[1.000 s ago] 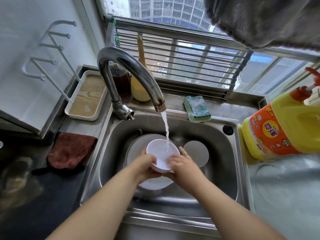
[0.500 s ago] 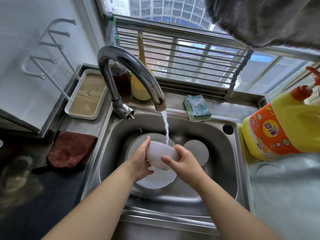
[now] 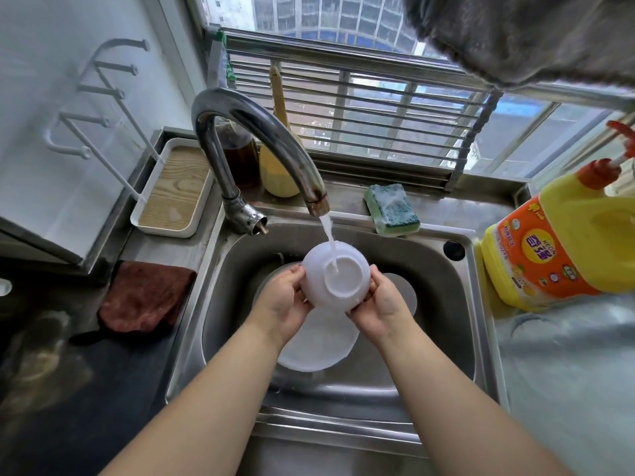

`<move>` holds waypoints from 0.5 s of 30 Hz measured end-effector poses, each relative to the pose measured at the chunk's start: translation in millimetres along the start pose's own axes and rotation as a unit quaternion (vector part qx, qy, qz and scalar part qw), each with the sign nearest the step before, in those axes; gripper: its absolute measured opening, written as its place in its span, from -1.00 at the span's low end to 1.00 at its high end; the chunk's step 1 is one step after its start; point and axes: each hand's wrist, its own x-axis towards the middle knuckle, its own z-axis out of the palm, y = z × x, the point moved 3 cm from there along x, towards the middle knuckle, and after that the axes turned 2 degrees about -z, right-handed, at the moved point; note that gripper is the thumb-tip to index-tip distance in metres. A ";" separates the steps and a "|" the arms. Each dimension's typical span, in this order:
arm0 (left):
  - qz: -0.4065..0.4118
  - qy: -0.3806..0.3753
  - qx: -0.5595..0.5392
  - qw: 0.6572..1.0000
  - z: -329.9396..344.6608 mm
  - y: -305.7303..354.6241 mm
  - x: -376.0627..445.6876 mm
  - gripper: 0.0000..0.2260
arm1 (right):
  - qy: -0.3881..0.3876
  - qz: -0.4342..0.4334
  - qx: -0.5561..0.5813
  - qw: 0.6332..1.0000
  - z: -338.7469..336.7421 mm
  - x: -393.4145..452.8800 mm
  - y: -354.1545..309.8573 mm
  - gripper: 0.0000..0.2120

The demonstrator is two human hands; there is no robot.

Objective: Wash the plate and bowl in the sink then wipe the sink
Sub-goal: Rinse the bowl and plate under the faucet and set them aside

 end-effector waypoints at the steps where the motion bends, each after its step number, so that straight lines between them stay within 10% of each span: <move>1: -0.006 0.000 0.001 1.000 5.4 1.2 0.4 -0.76 | 0.008 -0.004 0.003 1.000 -0.3 1.1 -4.3 -0.66; 15: -0.070 -0.035 -0.048 0.996 78.2 6.5 6.5 -0.69 | -0.022 -0.123 -0.014 0.992 -24.1 -5.5 -54.8 -0.71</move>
